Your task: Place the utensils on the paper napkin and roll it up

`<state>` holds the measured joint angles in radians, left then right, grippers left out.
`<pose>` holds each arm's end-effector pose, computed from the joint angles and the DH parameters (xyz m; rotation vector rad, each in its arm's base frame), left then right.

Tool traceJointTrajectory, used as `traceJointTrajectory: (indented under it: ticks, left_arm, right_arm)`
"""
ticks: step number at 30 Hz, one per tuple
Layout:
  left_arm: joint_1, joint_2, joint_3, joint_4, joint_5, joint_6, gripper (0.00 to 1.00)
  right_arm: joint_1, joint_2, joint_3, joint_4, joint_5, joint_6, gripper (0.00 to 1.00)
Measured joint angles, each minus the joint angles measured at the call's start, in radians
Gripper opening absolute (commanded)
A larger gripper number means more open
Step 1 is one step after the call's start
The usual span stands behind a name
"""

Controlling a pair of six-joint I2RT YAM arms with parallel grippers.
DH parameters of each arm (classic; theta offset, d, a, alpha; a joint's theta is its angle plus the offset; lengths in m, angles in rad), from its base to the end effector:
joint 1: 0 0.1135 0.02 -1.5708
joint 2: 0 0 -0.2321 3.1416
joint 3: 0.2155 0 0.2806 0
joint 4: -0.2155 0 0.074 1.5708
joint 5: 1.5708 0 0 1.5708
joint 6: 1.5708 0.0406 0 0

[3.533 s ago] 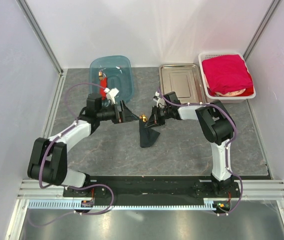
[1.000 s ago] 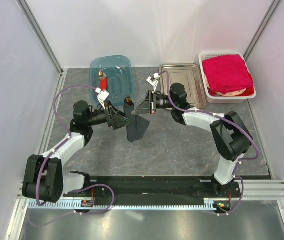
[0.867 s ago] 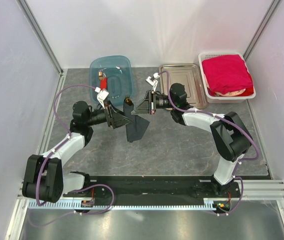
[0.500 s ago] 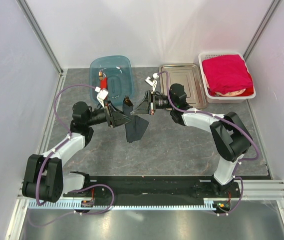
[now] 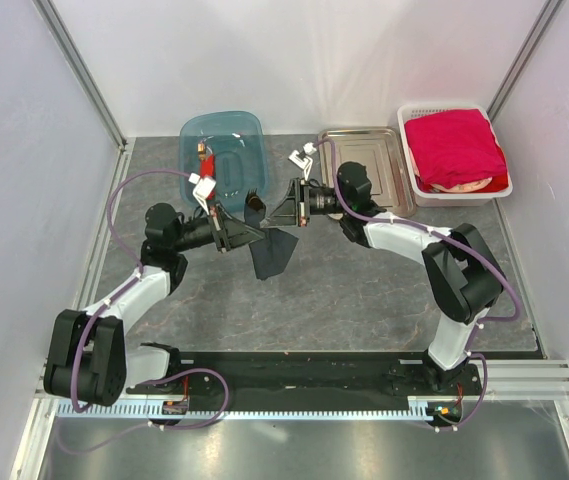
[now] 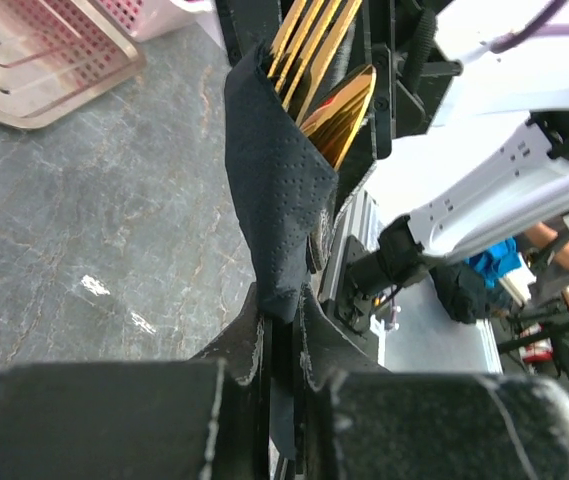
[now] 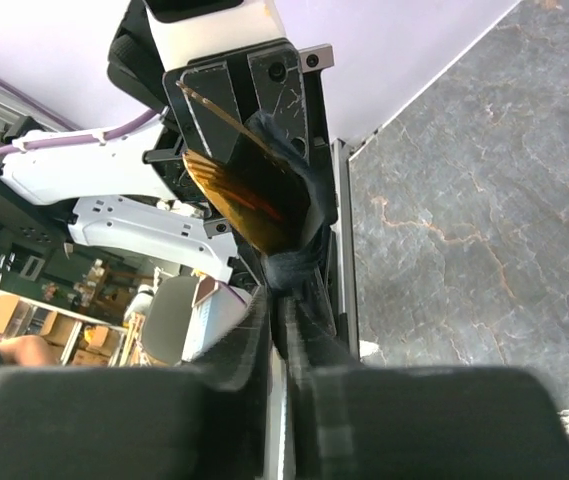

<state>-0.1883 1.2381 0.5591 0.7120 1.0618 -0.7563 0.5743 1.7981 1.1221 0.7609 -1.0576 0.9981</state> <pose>0.2772 -0.0889 0.2105 0.4604 1.7207 -1.5122 0.3311 0.2564 0.2229 -0.6692 1.8071 1.9239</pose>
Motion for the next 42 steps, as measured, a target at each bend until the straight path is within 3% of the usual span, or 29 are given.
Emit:
traceJointTrajectory:
  ticks: [1,2,5,7,11,19,21,22,26,27,29,30,31,38,41,42]
  left_arm:
    - [0.001,-0.003,0.000,0.000,-0.010,-0.007,0.02]
    - [0.001,-0.007,0.000,0.000,-0.018,-0.013,0.02]
    - [0.003,-0.012,0.000,0.006,-0.043,-0.042,0.02]
    - [0.008,-0.013,0.000,0.023,-0.055,-0.071,0.02]
    - [0.025,-0.014,0.002,0.056,-0.070,-0.119,0.02]
    - [0.057,-0.019,0.024,0.106,-0.114,-0.171,0.02]
    - [0.060,-0.020,0.030,0.111,-0.124,-0.181,0.02]
    - [0.061,-0.021,0.032,0.113,-0.128,-0.185,0.02]
    - [0.063,-0.028,0.039,0.117,-0.144,-0.201,0.02]
    - [0.063,-0.030,0.040,0.116,-0.145,-0.203,0.02]
    - [0.063,-0.037,0.041,0.114,-0.145,-0.207,0.02]
    - [0.063,-0.042,0.041,0.113,-0.146,-0.209,0.02]
    - [0.063,-0.046,0.042,0.114,-0.145,-0.212,0.02]
    - [0.058,-0.066,0.048,0.093,-0.144,-0.224,0.02]
    - [0.058,-0.069,0.050,0.081,-0.145,-0.225,0.02]
    - [0.058,-0.069,0.053,0.079,-0.145,-0.225,0.02]
  right_arm:
    - [0.000,0.000,0.012,-0.021,-0.001,-0.010,0.35]
    - [0.000,0.000,0.032,-0.048,-0.003,-0.028,0.50]
    - [-0.009,0.000,0.092,-0.117,-0.013,-0.072,0.71]
    - [-0.024,-0.002,0.129,-0.151,-0.014,-0.097,0.81]
    - [-0.085,-0.014,0.159,-0.201,-0.004,-0.118,0.86]
    - [-0.139,-0.071,0.138,-0.315,0.019,-0.182,0.87]
    - [-0.131,-0.097,0.110,-0.325,0.016,-0.188,0.83]
    - [-0.128,-0.106,0.100,-0.329,0.016,-0.193,0.72]
    - [-0.108,-0.114,0.073,-0.338,0.013,-0.223,0.47]
    - [-0.103,-0.114,0.067,-0.344,0.012,-0.229,0.31]
    - [-0.092,-0.114,0.058,-0.355,0.011,-0.246,0.16]
    - [-0.088,-0.114,0.056,-0.362,0.011,-0.253,0.04]
    - [-0.085,-0.114,0.054,-0.369,0.012,-0.262,0.00]
    - [-0.072,-0.114,0.055,-0.436,0.043,-0.373,0.00]
    - [-0.070,-0.112,0.055,-0.432,0.048,-0.382,0.19]
    - [-0.069,-0.112,0.055,-0.426,0.048,-0.381,0.33]
